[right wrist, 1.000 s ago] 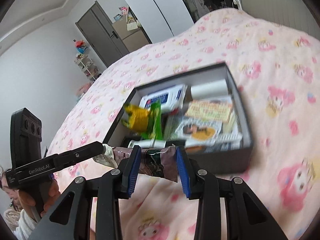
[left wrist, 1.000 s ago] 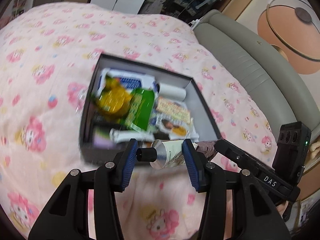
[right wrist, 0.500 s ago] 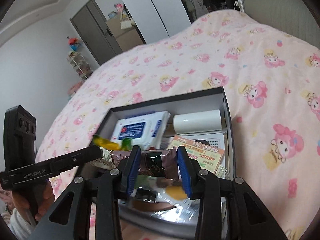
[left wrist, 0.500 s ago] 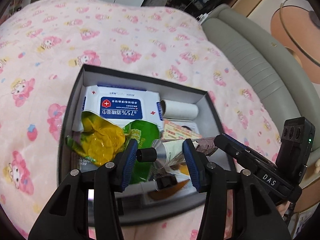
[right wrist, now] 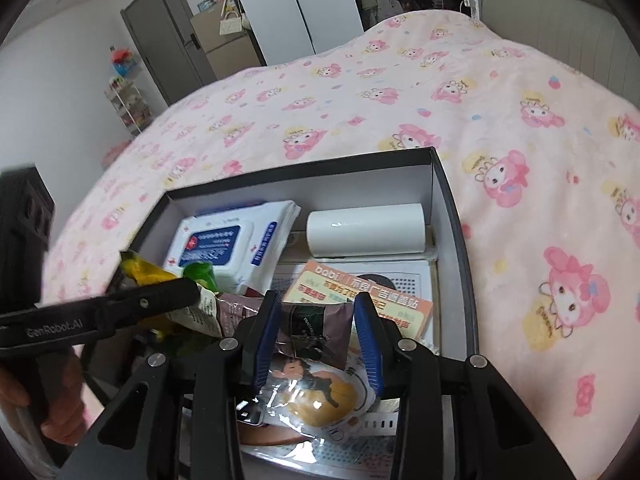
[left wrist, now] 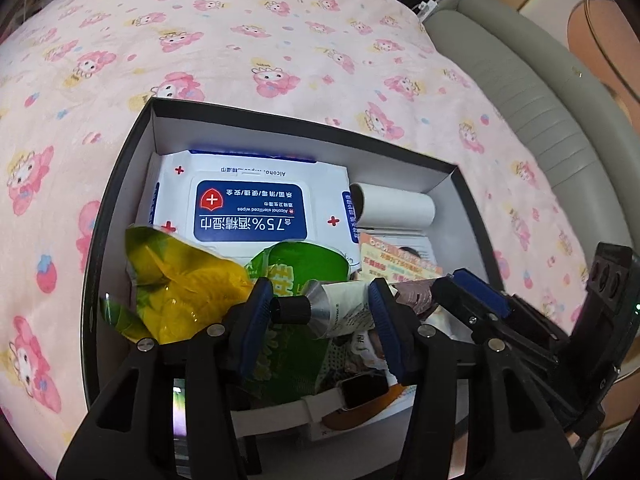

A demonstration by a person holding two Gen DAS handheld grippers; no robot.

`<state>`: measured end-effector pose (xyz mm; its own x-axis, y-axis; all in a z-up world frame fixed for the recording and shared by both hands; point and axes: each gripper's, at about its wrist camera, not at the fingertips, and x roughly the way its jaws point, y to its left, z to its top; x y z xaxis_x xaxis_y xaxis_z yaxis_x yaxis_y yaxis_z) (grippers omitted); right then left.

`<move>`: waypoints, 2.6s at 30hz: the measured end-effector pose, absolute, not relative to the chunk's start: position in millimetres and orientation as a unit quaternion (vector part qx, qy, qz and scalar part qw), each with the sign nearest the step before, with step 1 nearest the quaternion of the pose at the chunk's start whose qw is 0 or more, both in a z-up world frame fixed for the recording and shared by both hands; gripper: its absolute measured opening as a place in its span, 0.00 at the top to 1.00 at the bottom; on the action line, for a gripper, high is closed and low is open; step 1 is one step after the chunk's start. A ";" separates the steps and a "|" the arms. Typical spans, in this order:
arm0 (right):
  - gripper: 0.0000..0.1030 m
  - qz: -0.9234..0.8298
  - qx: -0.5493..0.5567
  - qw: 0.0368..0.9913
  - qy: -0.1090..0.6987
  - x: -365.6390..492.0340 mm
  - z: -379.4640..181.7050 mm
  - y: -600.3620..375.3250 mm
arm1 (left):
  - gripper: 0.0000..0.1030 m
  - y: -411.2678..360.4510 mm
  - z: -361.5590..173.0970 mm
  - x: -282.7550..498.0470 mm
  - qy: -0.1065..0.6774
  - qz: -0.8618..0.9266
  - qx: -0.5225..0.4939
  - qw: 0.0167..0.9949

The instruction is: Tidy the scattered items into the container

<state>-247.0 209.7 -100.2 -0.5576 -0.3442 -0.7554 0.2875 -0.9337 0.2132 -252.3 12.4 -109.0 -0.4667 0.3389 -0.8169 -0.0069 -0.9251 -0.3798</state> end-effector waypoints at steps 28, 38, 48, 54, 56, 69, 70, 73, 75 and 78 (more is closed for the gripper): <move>0.56 -0.890 0.440 0.118 -0.019 -209.1 -72.1 217.6 | 0.52 57.2 -81.7 -234.6 -0.051 0.857 -0.502 0.106; 0.30 -0.915 0.390 0.093 -0.043 -182.2 -6.6 215.0 | 0.28 35.4 18.6 -189.9 -0.016 0.917 -0.397 0.047; 0.22 -0.932 0.352 0.088 -0.024 -137.3 52.7 195.8 | 0.05 2.5 79.0 -126.2 -0.023 0.947 -0.321 -0.010; 0.22 -0.936 0.340 0.088 -0.012 -100.7 59.9 184.7 | 0.01 -3.3 86.1 -79.6 -0.020 0.953 -0.303 -0.012; 0.22 -0.938 0.335 0.088 -0.009 -87.5 61.7 182.1 | 0.01 -3.1 86.9 -63.9 -0.019 0.955 -0.297 -0.011; 0.20 -0.949 0.304 0.086 0.017 -12.7 65.1 169.8 | 0.01 -0.9 86.8 16.9 -0.025 0.958 -0.285 0.001; 0.18 -0.950 0.299 0.081 0.023 -8.6 65.9 169.5 | 0.01 -2.6 86.3 21.1 -0.029 0.958 -0.285 0.001; 0.17 -0.954 0.288 0.070 0.033 3.0 68.4 170.5 | 0.01 -6.9 84.5 31.8 -0.041 0.958 -0.284 0.002; 0.17 -0.953 0.291 0.074 0.030 8.6 69.3 172.4 | 0.01 -8.7 83.8 37.8 -0.049 0.958 -0.283 0.005; 0.17 -0.952 0.293 0.088 0.019 12.5 68.7 173.8 | 0.01 -9.6 83.0 44.7 -0.051 0.959 -0.280 0.000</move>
